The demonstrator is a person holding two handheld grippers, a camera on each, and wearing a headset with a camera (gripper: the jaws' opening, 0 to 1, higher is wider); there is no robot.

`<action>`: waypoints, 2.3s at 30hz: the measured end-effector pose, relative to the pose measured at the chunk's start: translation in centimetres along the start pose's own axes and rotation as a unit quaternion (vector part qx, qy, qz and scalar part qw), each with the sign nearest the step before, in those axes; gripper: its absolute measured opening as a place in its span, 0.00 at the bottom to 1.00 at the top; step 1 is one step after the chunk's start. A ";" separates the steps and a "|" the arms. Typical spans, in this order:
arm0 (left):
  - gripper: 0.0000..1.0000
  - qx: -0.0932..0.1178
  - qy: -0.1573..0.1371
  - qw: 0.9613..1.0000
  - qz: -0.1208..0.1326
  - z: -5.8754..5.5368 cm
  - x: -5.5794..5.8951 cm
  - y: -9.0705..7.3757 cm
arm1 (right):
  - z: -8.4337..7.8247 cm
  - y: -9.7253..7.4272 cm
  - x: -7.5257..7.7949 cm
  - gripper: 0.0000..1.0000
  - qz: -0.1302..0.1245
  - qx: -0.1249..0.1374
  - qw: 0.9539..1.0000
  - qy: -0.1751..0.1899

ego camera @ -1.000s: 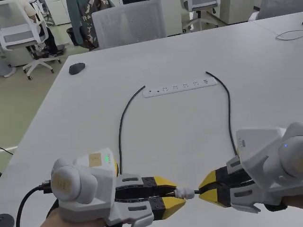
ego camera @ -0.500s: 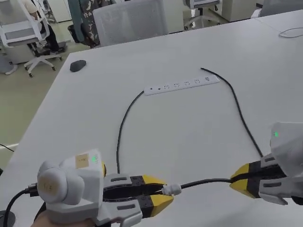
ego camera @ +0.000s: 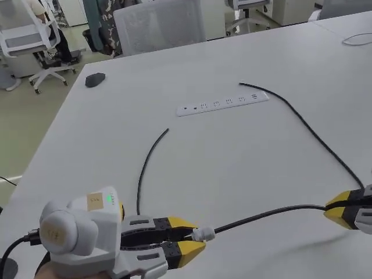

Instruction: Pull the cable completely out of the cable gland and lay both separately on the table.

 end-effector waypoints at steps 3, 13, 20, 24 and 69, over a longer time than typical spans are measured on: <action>0.15 0.003 0.000 1.000 -0.001 0.2 0.0 0.0 | -0.6 -0.1 0.7 0.00 -0.011 -0.011 1.000 0.013; 0.15 -0.002 0.000 1.000 0.006 0.1 -0.1 -0.1 | -0.7 -0.1 0.8 0.13 -0.020 -0.018 0.998 0.061; 0.15 -0.004 0.009 1.000 0.004 0.3 0.0 0.0 | 4.4 -0.5 -3.3 0.25 0.088 0.068 0.994 0.008; 0.15 -0.006 0.012 1.000 -0.001 0.4 0.3 0.2 | 7.7 -0.2 -7.7 0.25 0.163 0.095 0.979 -0.074; 0.15 -0.006 0.027 1.000 0.005 1.1 0.7 -0.7 | 3.1 0.0 -5.0 0.00 0.058 0.027 0.998 -0.019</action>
Point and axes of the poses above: the centre of the closed fingertips' face, and the gripper's own axes: y roughly forward along the fingers, x roughly to its right, z roughly out of its top, the point moved 9 cm from there along -y, roughly backward along the fingers, and after that the axes turned 1 degree about z, right-handed, at the moved point
